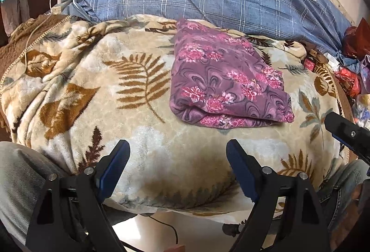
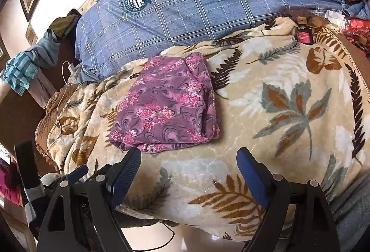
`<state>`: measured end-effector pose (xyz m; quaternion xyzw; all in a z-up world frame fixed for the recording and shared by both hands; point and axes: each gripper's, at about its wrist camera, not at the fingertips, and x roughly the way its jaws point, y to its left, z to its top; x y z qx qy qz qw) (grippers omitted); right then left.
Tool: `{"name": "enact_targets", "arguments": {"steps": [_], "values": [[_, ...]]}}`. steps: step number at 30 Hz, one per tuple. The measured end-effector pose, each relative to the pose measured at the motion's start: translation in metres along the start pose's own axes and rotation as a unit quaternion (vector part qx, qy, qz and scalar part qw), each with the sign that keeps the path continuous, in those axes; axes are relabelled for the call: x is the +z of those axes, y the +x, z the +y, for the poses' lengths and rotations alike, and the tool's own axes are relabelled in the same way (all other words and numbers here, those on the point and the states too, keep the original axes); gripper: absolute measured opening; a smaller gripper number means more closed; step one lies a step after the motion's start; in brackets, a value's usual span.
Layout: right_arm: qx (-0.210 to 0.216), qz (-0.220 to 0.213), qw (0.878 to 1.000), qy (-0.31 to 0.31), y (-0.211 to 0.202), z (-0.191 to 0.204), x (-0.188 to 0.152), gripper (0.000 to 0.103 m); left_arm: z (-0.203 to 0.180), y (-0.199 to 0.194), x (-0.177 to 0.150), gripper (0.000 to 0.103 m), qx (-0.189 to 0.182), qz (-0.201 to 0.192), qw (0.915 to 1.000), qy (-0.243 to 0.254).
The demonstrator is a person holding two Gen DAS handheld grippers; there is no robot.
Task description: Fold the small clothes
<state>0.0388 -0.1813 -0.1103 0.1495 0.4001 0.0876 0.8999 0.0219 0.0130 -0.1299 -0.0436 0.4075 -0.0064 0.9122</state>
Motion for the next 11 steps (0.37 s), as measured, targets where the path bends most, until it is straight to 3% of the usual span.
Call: {"name": "enact_targets", "arguments": {"steps": [11], "values": [[0.017,0.001,1.000,-0.017,0.003,0.010,0.015,0.086,0.002,-0.013,0.015,0.085,-0.011,-0.018,0.9998,0.008]]}}
